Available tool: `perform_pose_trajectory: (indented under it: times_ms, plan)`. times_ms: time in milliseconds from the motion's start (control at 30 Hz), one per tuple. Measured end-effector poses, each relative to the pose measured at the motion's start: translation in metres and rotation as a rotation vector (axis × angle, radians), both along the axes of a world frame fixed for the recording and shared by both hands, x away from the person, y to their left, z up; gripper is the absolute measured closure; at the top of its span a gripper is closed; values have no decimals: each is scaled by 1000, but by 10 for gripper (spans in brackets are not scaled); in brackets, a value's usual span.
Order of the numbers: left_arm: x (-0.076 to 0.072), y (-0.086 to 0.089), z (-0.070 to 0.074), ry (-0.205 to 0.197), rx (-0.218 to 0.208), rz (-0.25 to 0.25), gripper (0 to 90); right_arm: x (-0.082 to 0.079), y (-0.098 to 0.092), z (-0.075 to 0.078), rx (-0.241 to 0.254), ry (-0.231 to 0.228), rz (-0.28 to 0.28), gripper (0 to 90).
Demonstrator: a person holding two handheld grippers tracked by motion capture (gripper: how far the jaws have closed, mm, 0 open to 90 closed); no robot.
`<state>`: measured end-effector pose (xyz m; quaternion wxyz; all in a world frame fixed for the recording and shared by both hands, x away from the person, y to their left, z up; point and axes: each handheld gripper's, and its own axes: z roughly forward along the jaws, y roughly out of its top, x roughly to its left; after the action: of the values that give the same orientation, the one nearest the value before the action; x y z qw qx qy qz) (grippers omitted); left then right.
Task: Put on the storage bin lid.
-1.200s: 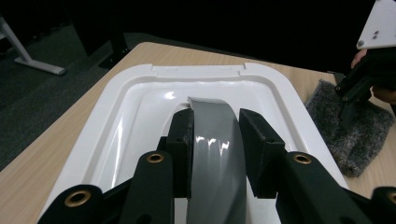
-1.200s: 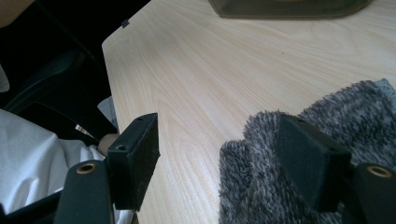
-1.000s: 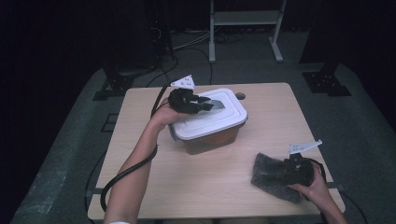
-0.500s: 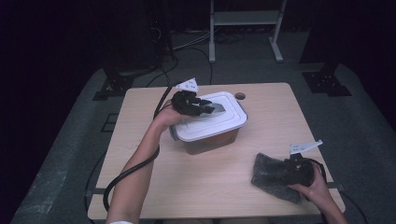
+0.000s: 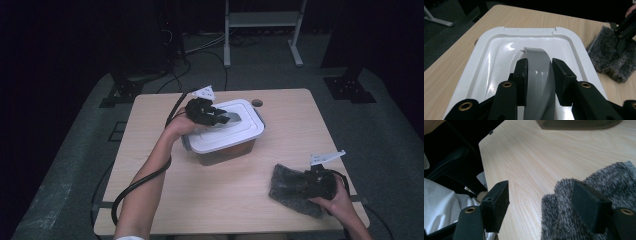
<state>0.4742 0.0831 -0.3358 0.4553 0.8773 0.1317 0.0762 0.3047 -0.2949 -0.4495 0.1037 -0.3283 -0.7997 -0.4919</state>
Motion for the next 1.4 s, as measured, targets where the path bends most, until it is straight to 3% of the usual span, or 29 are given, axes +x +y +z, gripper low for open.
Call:
perform_pose_trajectory:
  times_ms: [533, 767, 1400]
  plan:
    - [1, 2, -2, 17, -9, -1, 659, 0, 0, 0, -1, -1, 1, 295]
    - [-1, 2, 1, 31, -26, -6, 554, 0, 0, 0, -2, 0, -1, 295]
    - [-14, 7, 10, 20, -57, 5, 386, 1, -5, 0, 5, -4, -15, 294]
